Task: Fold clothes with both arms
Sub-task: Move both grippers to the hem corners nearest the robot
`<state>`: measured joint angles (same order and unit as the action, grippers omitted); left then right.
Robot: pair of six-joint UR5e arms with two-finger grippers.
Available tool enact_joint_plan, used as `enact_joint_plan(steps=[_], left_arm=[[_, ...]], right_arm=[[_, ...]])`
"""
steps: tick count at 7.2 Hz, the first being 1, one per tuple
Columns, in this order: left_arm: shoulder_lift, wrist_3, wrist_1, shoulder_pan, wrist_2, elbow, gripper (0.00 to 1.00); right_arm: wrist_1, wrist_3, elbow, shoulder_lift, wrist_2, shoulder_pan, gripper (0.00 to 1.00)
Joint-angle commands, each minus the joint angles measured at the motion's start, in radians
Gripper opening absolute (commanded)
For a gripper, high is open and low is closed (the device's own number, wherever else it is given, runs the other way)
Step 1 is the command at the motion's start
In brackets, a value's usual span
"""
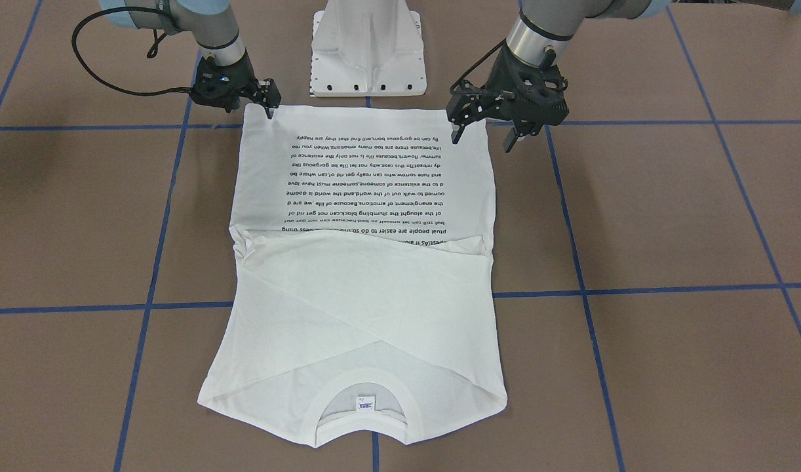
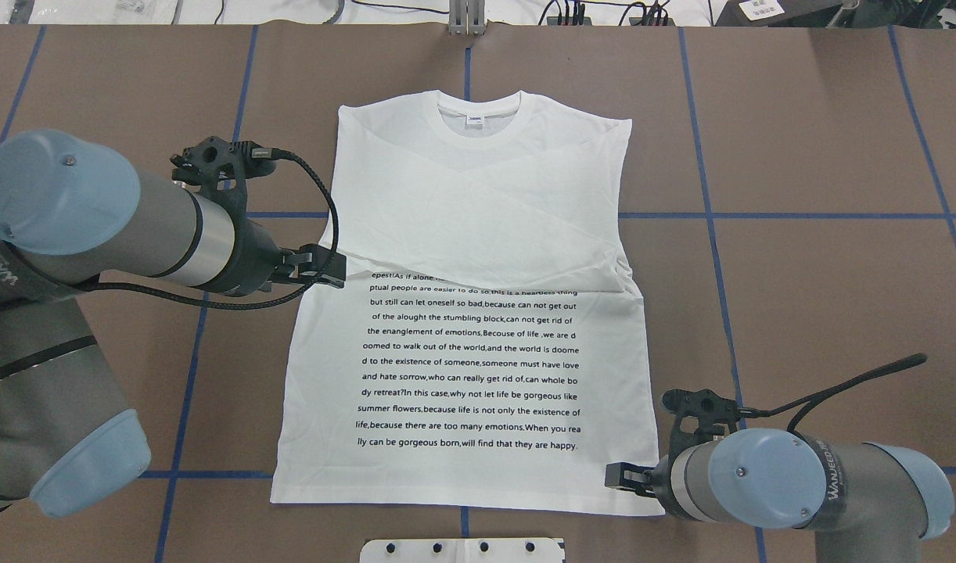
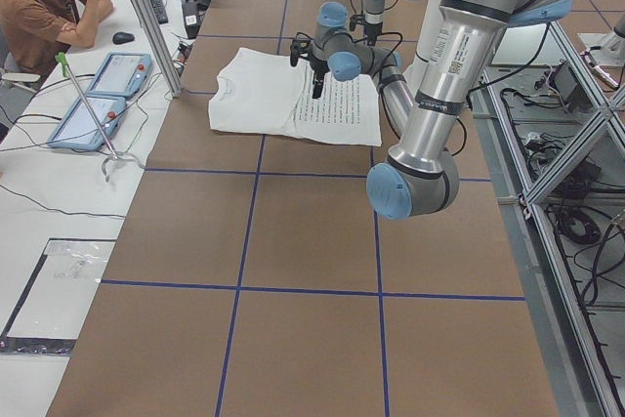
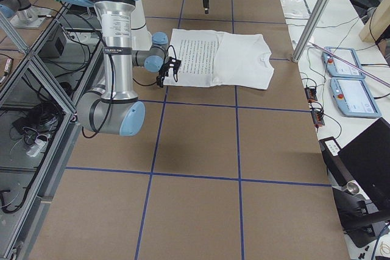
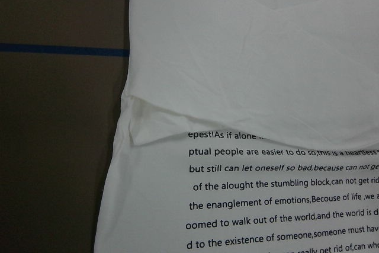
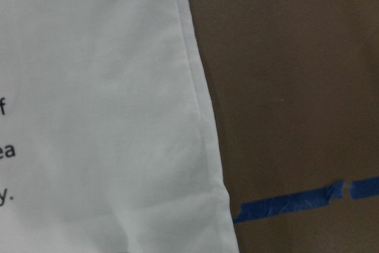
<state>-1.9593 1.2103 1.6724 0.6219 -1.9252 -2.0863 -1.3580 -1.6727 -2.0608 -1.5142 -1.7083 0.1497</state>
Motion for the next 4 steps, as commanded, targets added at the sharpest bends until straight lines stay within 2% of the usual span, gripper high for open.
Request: enact_joint_plan(steps=[1,2,3,4], left_arm=[[0.0,0.0,0.003,-0.001,0.0,0.002,1.0],[0.0,0.0,0.003,-0.001,0.0,0.003,1.0],[0.002,0.0,0.003,-0.001,0.0,0.003,1.0],[0.002,0.0,0.003,-0.001,0.0,0.006,1.0]], right_arm=[[0.0,-0.001,0.008,0.003,-0.002,-0.002,0.88],[0.0,-0.001,0.008,0.005,-0.002,-0.002,0.81],[0.0,-0.001,0.008,0.006,-0.007,-0.002,0.67],[0.0,0.001,0.007,0.006,-0.01,-0.004,0.42]])
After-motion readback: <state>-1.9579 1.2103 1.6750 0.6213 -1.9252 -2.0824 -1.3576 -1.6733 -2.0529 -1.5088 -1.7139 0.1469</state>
